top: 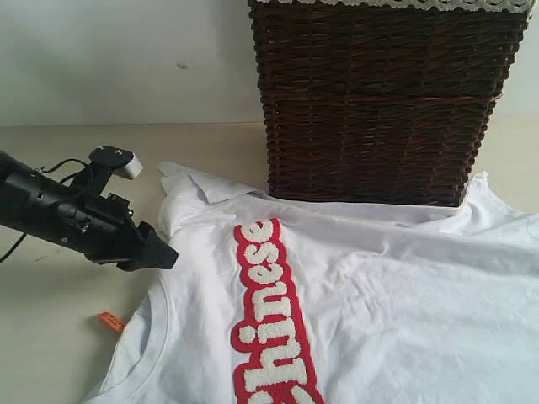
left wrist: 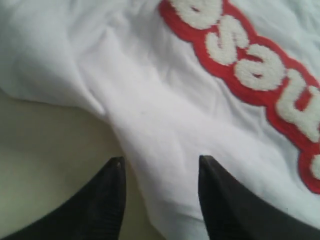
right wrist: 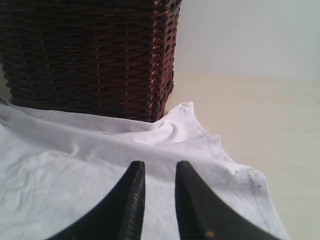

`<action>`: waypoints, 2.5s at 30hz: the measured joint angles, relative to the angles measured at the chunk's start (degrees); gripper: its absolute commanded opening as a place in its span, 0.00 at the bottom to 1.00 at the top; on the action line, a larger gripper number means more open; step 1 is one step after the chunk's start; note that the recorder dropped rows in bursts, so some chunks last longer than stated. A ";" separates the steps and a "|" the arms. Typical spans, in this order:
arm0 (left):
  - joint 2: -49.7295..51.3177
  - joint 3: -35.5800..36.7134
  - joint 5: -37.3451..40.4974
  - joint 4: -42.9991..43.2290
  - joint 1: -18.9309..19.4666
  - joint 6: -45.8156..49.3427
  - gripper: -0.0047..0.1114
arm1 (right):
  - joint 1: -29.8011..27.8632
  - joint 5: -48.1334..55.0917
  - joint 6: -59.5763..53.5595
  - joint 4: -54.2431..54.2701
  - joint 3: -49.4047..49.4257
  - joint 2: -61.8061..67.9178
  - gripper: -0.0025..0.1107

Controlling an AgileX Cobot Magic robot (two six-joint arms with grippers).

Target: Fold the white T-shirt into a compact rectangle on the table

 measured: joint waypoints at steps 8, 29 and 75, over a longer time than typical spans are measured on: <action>3.92 0.00 -2.97 -0.32 0.00 1.67 0.42 | 0.00 0.00 0.00 0.00 0.00 0.00 0.23; -1.34 0.16 -13.70 -0.36 0.00 11.14 0.04 | 0.00 0.00 0.00 0.00 0.00 0.00 0.23; 4.13 1.15 -4.05 -6.37 -2.60 5.50 0.04 | 0.00 0.00 0.00 0.00 0.00 0.00 0.23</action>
